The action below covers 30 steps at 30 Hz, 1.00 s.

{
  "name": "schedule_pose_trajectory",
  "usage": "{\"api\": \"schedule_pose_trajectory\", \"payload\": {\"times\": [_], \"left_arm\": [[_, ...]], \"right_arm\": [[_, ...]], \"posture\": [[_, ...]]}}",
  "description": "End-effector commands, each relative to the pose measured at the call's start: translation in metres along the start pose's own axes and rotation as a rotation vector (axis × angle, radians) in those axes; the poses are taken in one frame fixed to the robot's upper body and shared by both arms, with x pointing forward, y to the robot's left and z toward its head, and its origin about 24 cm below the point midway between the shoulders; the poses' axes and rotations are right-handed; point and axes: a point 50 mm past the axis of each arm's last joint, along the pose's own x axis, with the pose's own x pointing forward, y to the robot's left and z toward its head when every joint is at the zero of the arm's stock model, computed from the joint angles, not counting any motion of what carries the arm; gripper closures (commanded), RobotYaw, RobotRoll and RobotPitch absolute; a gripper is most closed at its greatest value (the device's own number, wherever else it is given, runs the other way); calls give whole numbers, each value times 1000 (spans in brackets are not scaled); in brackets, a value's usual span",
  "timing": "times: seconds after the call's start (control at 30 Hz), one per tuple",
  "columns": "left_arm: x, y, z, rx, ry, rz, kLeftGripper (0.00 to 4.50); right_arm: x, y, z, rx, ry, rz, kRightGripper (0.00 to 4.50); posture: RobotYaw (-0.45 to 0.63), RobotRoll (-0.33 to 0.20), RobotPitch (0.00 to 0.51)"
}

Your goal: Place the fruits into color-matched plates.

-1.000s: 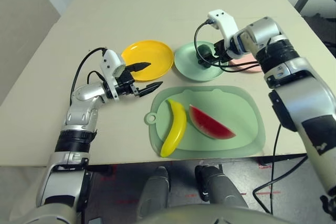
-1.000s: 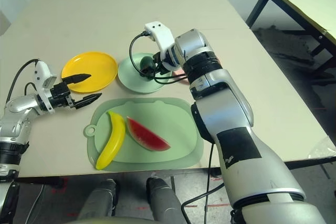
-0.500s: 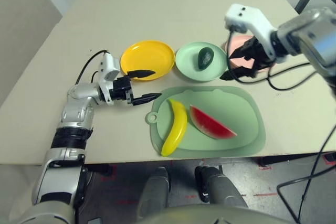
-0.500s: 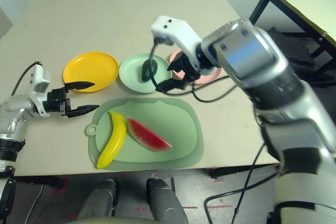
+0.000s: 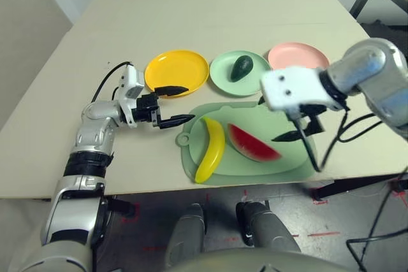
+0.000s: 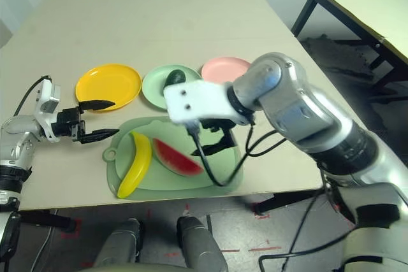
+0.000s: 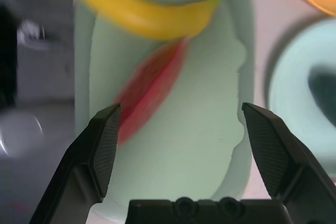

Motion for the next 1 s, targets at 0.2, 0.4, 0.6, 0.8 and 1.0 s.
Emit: {"api": "schedule_pose_trajectory", "payload": {"times": [0.2, 0.4, 0.6, 0.8, 1.0], "left_arm": [[-2, -4, -3, -5, 13, -11, 0], [-2, -4, -3, -6, 16, -15, 0], [1, -1, -2, -4, 17, -21, 0], [1, 3, -1, 1, 19, -27, 0], [-1, 0, -1, 2, 15, -24, 0]], "right_arm": [[10, 6, -10, 446, 46, 111, 35], [11, 14, 2, 2, 21, -29, 35], [9, 17, -4, -943, 80, -23, 35], [13, 23, -9, -1419, 5, 89, 35], [16, 9, -11, -1249, 3, 98, 35]], "posture": [[-47, 0, 169], [-58, 0, 169], [-78, 0, 164], [-76, 0, 167], [-54, 0, 170]]}}
